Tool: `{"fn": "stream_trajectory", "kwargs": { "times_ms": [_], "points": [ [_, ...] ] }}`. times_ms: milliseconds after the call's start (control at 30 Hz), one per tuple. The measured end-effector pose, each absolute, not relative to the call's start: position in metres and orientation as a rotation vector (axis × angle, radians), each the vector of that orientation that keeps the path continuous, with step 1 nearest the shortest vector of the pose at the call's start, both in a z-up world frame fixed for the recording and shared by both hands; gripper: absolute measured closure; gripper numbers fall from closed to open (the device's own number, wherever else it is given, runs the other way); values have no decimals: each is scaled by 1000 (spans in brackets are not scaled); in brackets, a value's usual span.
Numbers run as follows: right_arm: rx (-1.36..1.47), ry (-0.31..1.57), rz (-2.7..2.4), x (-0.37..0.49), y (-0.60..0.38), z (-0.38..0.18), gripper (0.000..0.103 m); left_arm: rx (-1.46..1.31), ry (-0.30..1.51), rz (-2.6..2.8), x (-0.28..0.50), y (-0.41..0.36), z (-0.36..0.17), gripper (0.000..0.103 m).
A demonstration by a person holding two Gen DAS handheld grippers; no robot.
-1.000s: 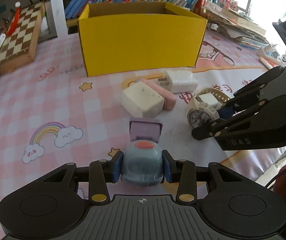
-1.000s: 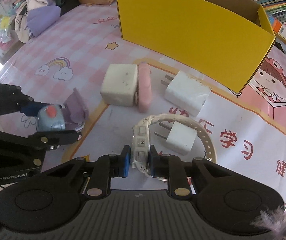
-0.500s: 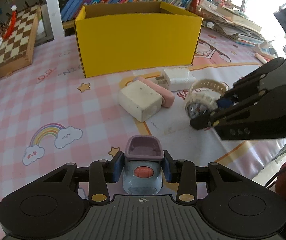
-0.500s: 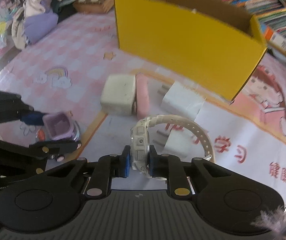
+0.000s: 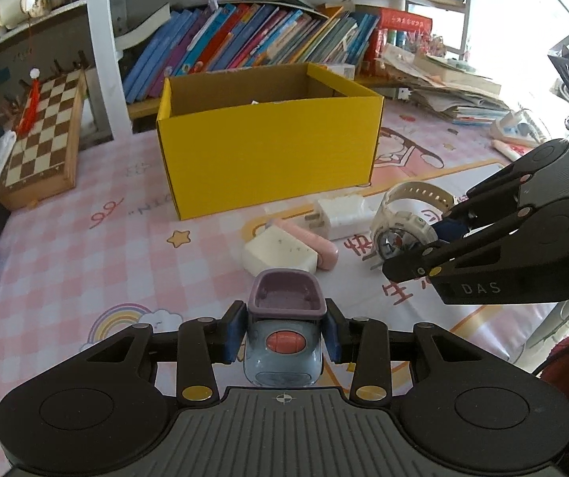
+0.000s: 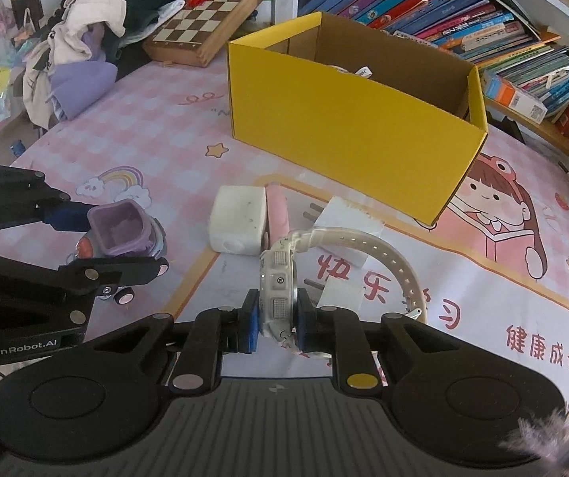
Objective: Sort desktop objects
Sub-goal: 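Lift the toy car with the left tool while the right tool lifts the watch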
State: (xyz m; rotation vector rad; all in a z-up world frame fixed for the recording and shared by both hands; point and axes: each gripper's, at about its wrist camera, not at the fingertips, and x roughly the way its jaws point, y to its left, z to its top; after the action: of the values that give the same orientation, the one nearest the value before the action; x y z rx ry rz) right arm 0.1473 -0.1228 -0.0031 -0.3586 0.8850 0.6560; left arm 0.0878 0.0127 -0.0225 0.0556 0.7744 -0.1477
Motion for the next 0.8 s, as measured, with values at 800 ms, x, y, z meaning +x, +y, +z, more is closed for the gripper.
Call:
{"fn": "stream_trajectory", "kwargs": {
  "times_ms": [800],
  "points": [
    [-229,940,580,120,-141,7,86,109,730,-261,67,6,-11,65]
  ]
}}
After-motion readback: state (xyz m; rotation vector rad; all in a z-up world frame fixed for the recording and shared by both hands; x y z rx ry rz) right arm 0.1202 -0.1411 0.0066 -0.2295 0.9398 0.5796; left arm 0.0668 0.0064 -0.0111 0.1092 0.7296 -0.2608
